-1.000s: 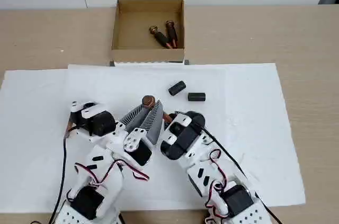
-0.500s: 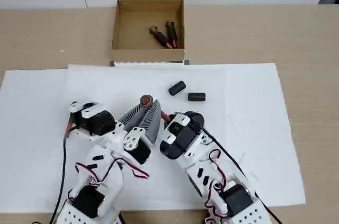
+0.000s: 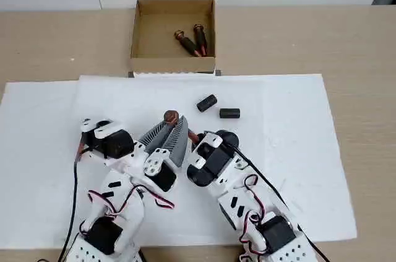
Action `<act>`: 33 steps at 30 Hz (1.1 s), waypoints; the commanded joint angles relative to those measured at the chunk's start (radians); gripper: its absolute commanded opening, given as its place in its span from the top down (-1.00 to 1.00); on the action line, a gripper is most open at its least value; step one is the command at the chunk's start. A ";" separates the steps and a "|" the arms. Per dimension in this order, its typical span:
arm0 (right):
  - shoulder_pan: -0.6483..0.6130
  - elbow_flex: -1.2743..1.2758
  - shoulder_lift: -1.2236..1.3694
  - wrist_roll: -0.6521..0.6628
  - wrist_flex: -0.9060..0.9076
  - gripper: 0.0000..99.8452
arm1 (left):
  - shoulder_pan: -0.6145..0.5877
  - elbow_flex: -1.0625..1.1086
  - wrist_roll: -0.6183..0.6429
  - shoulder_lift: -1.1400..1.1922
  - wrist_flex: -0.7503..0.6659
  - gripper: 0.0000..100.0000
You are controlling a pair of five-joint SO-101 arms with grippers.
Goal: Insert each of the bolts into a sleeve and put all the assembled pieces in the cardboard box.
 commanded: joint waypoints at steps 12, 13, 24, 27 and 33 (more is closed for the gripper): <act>-0.039 -0.017 -0.013 0.014 -0.035 1.00 | 0.000 0.001 0.017 -0.014 -0.044 0.99; -0.039 -0.017 -0.013 0.014 -0.035 1.00 | -0.002 0.001 0.017 -0.014 -0.055 0.99; -0.036 -0.026 -0.013 0.026 -0.041 1.00 | 0.034 0.002 0.011 -0.011 0.026 0.99; -0.036 -0.026 -0.013 0.063 -0.041 1.00 | 0.089 0.002 0.009 -0.011 0.104 0.99; -0.036 -0.038 -0.013 0.077 -0.042 1.00 | 0.167 0.004 -0.040 -0.011 0.209 0.99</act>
